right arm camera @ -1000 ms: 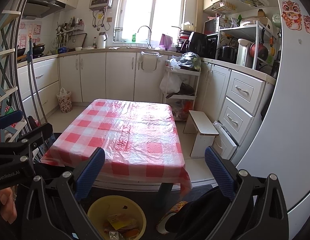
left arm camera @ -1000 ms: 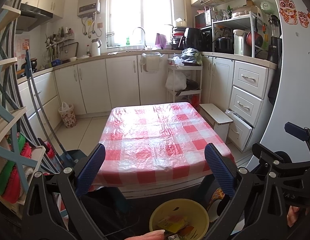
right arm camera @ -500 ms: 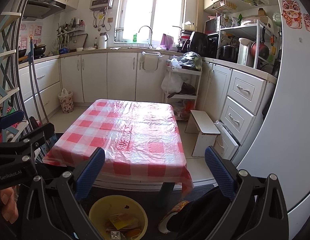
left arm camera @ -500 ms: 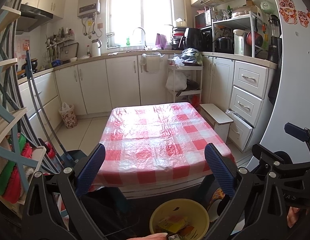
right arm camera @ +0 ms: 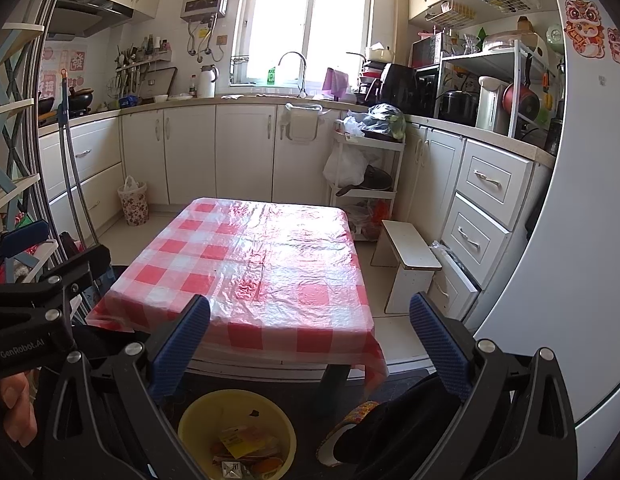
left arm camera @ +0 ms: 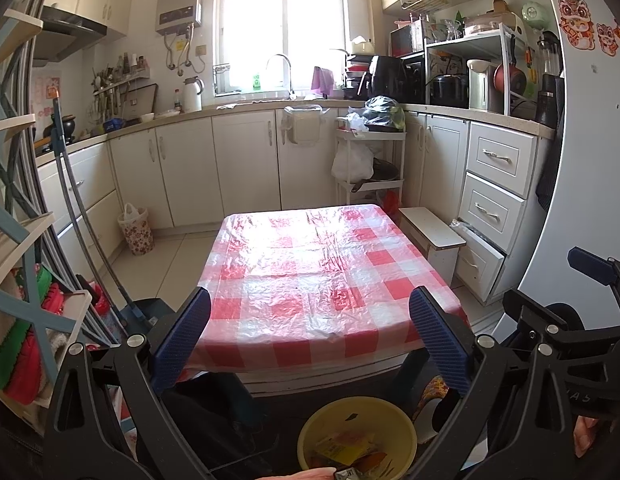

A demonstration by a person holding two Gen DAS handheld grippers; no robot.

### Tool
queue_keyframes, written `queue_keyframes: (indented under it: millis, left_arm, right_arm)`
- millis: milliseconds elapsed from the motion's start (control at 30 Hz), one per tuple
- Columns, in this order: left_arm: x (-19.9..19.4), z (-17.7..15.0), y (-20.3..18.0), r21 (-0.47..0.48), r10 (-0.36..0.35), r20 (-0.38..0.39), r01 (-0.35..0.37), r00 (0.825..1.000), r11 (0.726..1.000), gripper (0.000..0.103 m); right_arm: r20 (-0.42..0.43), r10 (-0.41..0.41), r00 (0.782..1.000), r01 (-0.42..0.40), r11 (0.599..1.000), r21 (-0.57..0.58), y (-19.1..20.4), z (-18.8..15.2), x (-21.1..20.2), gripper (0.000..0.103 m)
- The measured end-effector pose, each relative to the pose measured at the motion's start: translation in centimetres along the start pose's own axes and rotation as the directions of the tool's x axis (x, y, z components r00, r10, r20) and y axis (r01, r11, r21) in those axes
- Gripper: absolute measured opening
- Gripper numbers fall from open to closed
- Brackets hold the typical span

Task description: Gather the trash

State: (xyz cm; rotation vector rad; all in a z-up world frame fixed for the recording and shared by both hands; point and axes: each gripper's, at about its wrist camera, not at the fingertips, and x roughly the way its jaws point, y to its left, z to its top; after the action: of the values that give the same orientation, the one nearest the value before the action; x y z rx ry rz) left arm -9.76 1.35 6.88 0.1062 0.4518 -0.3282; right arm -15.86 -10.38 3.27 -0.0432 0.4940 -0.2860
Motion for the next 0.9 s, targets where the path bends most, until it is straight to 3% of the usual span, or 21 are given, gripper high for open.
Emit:
queue_keyframes:
  millis: [900]
  left_arm:
    - [-0.21, -0.05, -0.08, -0.019, -0.004, 0.012, 0.004, 1.000, 1.000, 0.096]
  right_arm:
    - [-0.007, 0.017, 1.000, -0.017, 1.000, -0.009, 0.40, -0.03, -0.01, 0.096]
